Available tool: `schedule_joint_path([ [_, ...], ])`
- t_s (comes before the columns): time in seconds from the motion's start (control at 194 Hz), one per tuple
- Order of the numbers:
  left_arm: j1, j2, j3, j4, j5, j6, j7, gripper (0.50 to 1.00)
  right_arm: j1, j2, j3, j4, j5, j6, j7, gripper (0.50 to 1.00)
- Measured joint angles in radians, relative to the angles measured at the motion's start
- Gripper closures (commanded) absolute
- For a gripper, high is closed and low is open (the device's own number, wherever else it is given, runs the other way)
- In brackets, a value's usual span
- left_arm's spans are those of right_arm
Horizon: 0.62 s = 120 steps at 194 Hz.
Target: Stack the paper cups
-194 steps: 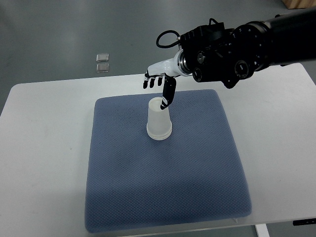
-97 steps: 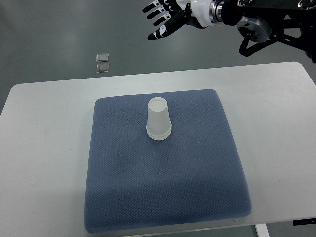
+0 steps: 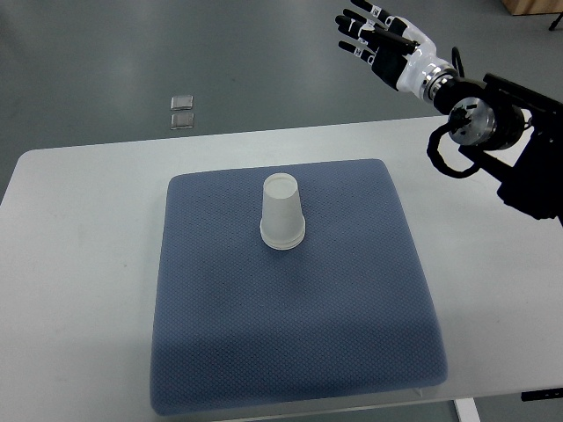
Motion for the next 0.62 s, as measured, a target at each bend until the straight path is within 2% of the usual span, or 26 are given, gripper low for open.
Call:
schedule_joint_path([
  [0.243, 0.0, 0.0, 0.0, 0.001, 0.0, 0.0, 0.0, 0.5, -0.161, 0.071, 0.195, -0.085, 0.0, 0.122, 0.026, 0.587],
  [0.475, 0.0, 0.0, 0.0, 0.002, 0.0, 0.001, 0.001, 0.5, -0.219, 0.096, 0.23, -0.179, 0.002, 0.25, 0.035, 0.583],
  [0.619, 0.0, 0.0, 0.0, 0.003, 0.0, 0.001, 0.001, 0.5, -0.24, 0.099, 0.236, -0.188, 0.004, 0.294, 0.036, 0.576],
])
